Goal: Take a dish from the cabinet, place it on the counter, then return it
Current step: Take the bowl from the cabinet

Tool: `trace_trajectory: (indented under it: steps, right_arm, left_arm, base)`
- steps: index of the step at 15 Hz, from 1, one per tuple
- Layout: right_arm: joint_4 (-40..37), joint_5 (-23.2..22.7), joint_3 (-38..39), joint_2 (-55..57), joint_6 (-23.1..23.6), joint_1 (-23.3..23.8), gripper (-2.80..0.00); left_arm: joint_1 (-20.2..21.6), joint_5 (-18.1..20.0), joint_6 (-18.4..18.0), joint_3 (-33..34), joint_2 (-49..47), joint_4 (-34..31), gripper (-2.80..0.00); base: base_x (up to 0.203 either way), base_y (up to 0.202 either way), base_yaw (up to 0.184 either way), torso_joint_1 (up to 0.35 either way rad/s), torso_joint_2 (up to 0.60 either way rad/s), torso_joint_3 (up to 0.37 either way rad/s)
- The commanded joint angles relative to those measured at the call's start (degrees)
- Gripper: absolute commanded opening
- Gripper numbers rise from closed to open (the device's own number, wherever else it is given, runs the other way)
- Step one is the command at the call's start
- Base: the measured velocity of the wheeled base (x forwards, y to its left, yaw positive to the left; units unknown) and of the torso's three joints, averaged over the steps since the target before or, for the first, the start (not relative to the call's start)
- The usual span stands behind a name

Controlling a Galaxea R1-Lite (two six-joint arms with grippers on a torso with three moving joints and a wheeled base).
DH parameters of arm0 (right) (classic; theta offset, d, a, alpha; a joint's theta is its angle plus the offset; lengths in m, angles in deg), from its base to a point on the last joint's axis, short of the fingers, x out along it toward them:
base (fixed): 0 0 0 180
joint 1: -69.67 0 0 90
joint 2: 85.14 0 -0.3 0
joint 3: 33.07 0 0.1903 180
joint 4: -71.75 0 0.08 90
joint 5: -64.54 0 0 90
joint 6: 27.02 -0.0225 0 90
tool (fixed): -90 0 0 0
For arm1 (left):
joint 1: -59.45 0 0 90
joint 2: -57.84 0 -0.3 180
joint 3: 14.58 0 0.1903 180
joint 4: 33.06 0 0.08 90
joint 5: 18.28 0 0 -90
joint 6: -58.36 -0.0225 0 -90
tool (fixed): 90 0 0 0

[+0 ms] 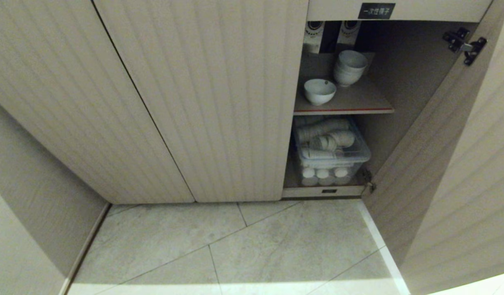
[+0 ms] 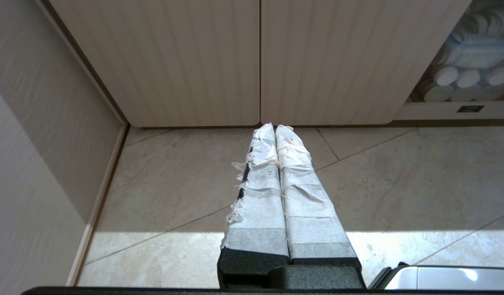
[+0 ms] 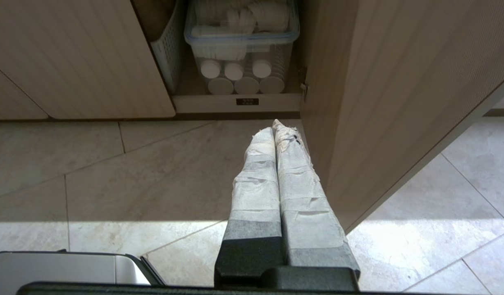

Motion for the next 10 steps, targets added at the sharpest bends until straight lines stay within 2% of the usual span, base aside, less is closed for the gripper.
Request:
trace_trajectory:
  steps: [1,10]
  right_arm:
    - [0.0,0.0,0.0,0.0,0.0,0.1,-2.8]
    - [0.0,0.0,0.0,0.0,0.0,0.1,-2.8]
  left_arm:
    - [0.0,0.0,0.0,0.0,0.0,0.0,-2.8]
    - [0.0,0.0,0.0,0.0,0.0,0.0,-2.8]
  base:
    - [0.0,0.0,0.0,0.0,0.0,0.0]
    - [0.0,0.0,0.0,0.0,0.0,0.0]
